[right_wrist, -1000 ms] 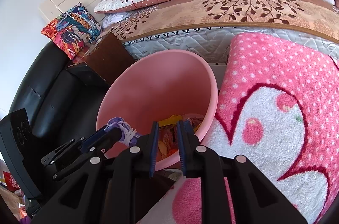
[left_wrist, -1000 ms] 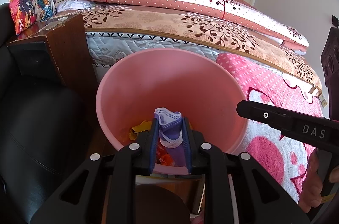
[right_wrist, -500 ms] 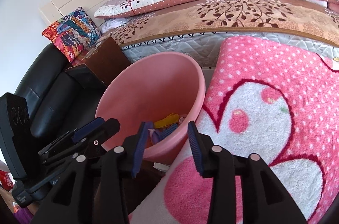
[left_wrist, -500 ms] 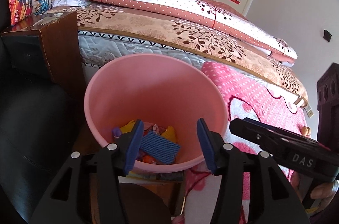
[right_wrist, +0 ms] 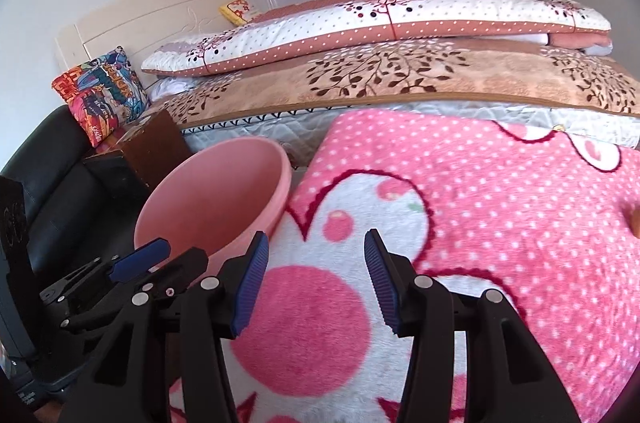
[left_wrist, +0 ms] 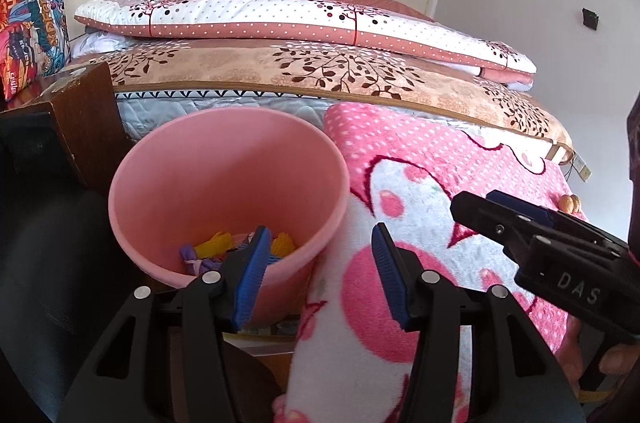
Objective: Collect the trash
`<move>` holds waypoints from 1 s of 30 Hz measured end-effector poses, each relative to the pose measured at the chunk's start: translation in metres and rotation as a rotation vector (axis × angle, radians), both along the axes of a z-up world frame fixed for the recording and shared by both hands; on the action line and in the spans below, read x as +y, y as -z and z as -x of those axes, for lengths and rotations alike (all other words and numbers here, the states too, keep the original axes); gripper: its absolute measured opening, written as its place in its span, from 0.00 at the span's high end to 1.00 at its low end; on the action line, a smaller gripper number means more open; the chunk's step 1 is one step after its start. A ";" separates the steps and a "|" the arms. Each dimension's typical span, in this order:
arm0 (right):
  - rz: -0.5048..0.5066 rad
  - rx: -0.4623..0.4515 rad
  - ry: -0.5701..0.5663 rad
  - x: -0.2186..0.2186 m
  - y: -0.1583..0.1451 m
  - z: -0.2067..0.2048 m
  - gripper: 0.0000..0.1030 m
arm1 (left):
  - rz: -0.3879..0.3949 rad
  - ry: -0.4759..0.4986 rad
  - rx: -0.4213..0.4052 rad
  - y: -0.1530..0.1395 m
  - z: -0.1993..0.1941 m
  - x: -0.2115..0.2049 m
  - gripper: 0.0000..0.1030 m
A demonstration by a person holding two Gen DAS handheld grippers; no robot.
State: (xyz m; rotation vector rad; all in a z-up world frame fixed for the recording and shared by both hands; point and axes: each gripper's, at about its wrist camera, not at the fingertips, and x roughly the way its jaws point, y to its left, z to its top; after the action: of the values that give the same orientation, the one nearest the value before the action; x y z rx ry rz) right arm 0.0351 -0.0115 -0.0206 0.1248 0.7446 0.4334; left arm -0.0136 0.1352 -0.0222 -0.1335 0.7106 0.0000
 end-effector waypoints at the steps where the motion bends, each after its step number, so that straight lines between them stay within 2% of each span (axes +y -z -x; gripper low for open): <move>1: -0.002 -0.004 -0.001 -0.003 0.000 0.004 0.52 | 0.003 -0.003 0.008 0.001 0.001 -0.003 0.49; 3: -0.013 -0.009 -0.013 -0.008 0.000 0.012 0.52 | 0.003 0.008 0.015 0.002 0.005 -0.014 0.49; 7: 0.004 -0.046 -0.045 -0.015 -0.001 0.036 0.52 | -0.043 0.012 0.003 0.006 0.021 -0.037 0.49; 11: -0.026 -0.064 -0.061 -0.030 -0.002 0.055 0.51 | -0.082 0.010 -0.001 0.004 0.029 -0.055 0.49; 18: -0.077 -0.168 -0.070 -0.056 -0.022 0.092 0.50 | -0.056 -0.001 -0.030 -0.006 0.042 -0.070 0.49; 22: -0.100 -0.246 0.000 -0.077 -0.045 0.102 0.50 | -0.003 -0.058 -0.018 -0.012 0.045 -0.071 0.49; 24: -0.056 -0.255 0.037 -0.081 -0.059 0.096 0.50 | 0.017 -0.073 -0.049 -0.022 0.049 -0.072 0.49; 30: -0.054 -0.250 0.129 -0.098 -0.077 0.096 0.50 | -0.018 -0.094 -0.156 -0.048 0.070 -0.082 0.49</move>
State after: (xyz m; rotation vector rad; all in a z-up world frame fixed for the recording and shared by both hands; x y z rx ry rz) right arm -0.0614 -0.1092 0.0562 0.1650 0.4758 0.3390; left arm -0.0841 0.0537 0.0262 -0.1482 0.5482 0.0851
